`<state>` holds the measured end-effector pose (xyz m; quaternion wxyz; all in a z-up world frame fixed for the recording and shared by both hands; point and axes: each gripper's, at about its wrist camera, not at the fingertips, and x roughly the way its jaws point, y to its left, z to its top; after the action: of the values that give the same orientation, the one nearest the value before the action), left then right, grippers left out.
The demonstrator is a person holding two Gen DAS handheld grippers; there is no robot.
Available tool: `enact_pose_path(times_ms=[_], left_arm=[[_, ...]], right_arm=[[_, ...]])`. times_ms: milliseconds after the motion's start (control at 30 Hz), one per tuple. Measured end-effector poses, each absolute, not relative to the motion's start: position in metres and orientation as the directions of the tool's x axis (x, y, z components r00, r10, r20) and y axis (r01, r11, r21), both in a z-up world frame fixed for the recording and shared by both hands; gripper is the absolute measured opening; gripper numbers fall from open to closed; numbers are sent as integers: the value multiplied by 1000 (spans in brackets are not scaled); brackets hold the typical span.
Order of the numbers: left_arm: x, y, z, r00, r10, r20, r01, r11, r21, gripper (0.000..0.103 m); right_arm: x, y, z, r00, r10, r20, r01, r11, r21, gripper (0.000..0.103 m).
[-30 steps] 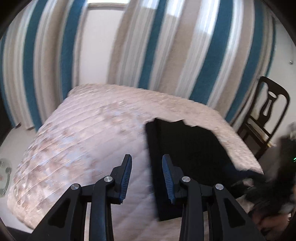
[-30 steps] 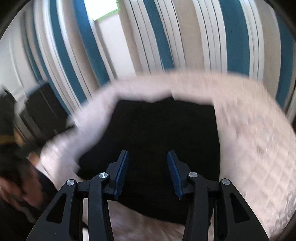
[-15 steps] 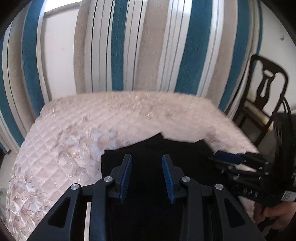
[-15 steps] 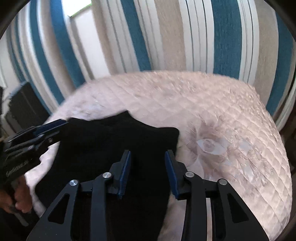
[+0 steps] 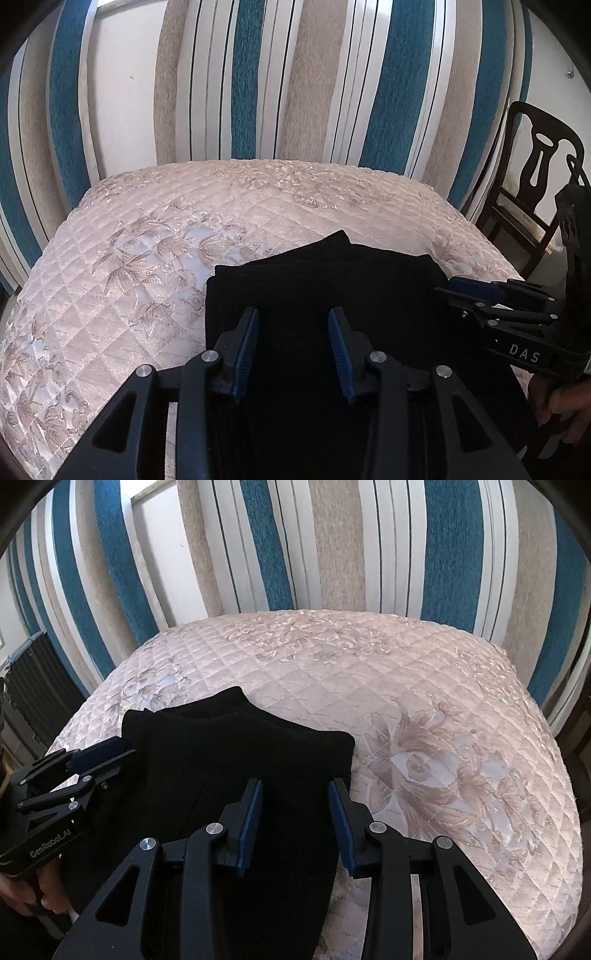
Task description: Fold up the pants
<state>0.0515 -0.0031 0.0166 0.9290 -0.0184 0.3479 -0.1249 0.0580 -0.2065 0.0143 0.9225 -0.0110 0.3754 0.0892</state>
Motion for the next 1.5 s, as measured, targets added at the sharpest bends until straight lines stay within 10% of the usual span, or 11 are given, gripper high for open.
enact_pose_path(times_ms=[1500], left_arm=[[-36,6,10,721,-187,-668,155,982,-107,46]], right_arm=[[-49,-180,0,781,107,-615,-181,982,-59,38]])
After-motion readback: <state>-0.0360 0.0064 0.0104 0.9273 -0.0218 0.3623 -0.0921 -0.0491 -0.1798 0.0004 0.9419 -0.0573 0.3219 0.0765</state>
